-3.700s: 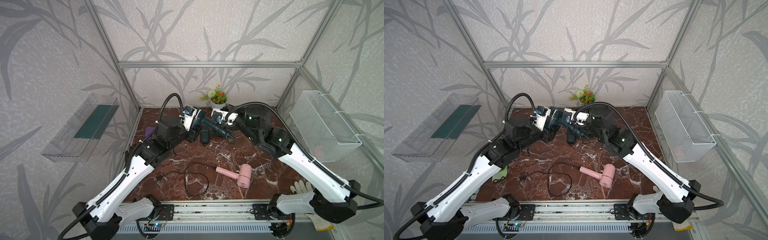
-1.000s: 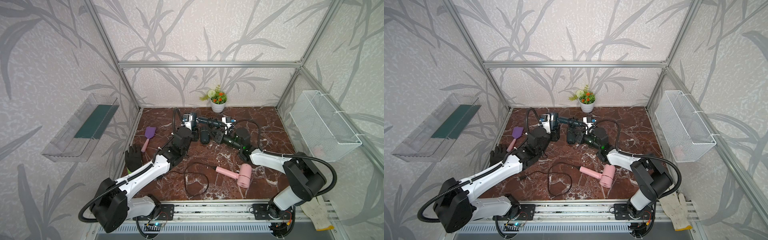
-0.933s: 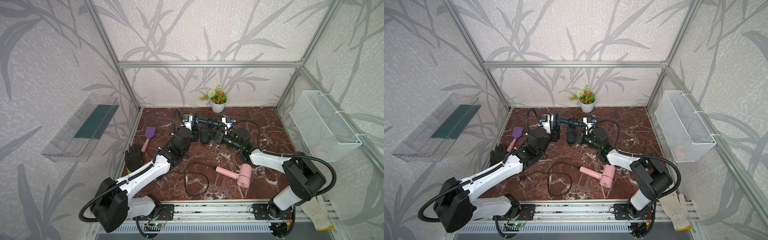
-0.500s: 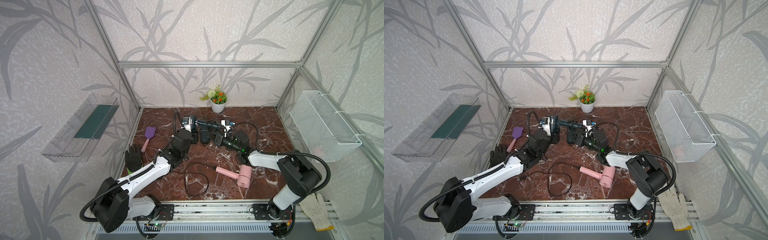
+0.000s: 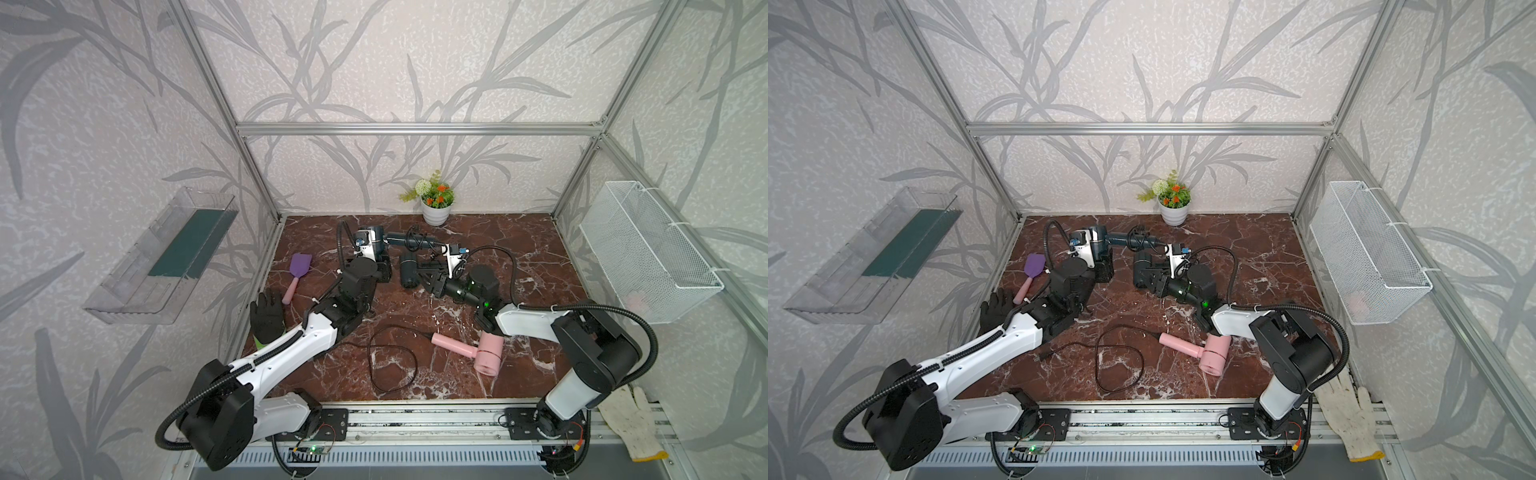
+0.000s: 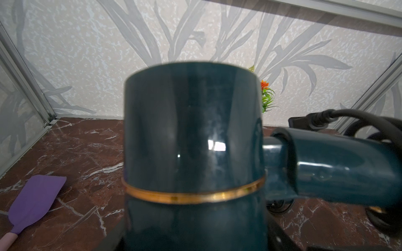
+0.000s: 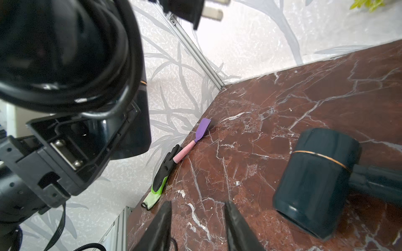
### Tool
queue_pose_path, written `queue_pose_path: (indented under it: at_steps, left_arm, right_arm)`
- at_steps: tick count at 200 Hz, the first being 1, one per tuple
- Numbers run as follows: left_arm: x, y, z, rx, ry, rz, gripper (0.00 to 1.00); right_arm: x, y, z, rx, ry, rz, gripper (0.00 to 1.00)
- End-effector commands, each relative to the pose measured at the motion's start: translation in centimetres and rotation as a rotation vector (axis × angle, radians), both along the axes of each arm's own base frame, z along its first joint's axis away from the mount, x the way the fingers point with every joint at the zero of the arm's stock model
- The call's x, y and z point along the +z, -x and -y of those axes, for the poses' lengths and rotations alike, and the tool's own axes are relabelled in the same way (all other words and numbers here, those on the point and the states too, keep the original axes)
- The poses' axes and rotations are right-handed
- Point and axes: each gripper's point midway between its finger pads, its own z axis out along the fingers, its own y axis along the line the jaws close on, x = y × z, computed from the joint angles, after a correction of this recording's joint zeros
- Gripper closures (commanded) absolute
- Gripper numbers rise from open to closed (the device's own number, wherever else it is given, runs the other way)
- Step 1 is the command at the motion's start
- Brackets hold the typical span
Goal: Wrap the cord around the hair dryer
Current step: Wrap the power cord around the hair dryer, then place the hair dryer at the center of the board.
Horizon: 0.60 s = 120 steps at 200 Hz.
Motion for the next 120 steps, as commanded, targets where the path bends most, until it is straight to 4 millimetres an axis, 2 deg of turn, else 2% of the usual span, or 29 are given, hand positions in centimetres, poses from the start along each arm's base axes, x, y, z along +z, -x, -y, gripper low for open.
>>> queue_pose_path:
  at_steps: [1, 72, 120]
  left_arm:
    - [4.4, 0.1, -0.5, 0.027, 0.103, 0.116, 1.0]
    - [4.9, 0.4, -0.5, 0.015, 0.117, 0.12, 1.0]
    - [5.5, 0.4, -0.4, 0.002, 0.159, 0.12, 1.0]
  right_arm:
    - [0.3, 0.2, -0.1, 0.006, -0.01, 0.046, 0.56]
    - [0.6, 0.4, 0.6, -0.02, 0.041, 0.097, 0.47]
    - [0.4, 0.7, 1.6, -0.052, 0.083, 0.137, 0.34]
